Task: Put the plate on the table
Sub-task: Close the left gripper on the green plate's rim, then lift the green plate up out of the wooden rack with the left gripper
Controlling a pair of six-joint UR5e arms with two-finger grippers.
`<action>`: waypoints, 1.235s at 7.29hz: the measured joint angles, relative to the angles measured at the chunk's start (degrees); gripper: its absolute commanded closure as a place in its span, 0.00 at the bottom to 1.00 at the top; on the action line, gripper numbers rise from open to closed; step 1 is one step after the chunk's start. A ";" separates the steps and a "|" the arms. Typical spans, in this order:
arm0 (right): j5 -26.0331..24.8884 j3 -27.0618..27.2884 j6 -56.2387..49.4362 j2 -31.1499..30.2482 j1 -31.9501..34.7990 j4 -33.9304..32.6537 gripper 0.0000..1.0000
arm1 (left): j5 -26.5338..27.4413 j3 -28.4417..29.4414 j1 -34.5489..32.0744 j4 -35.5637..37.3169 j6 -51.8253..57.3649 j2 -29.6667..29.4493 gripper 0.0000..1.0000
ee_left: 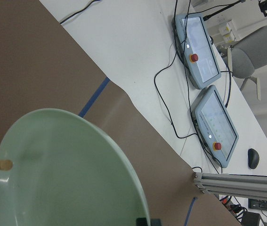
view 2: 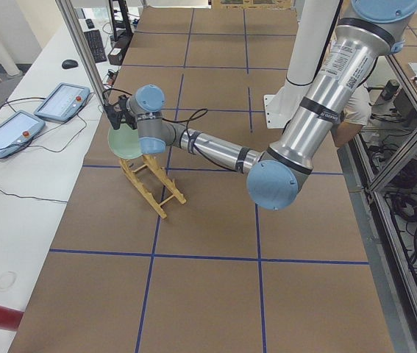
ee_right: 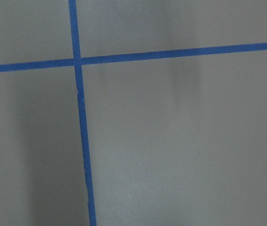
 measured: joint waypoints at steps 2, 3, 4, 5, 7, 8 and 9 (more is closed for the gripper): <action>0.00 0.00 0.00 0.00 0.00 0.00 0.00 | 0.02 -2.33 -0.11 0.18 -1.26 0.03 1.00; 0.00 0.00 0.00 0.00 0.00 0.00 0.00 | 0.06 -3.78 -0.11 0.91 -1.48 -0.05 1.00; 0.00 0.00 0.00 0.00 0.00 0.00 0.00 | 0.10 -5.68 -0.05 2.87 -2.06 -0.24 1.00; 0.00 0.00 0.00 -0.02 0.00 0.00 0.00 | 0.25 -7.86 0.17 5.72 -3.41 -0.45 1.00; 0.00 0.00 0.00 -0.02 0.00 0.00 0.00 | 1.58 -11.63 2.71 12.01 -6.64 -0.63 1.00; 0.00 0.00 0.00 -0.03 0.00 0.00 0.00 | 3.97 -13.78 5.76 18.96 -7.35 -1.69 1.00; 0.00 0.00 0.00 -0.04 0.00 0.00 0.00 | 6.38 -15.15 8.97 28.35 -7.33 -4.19 1.00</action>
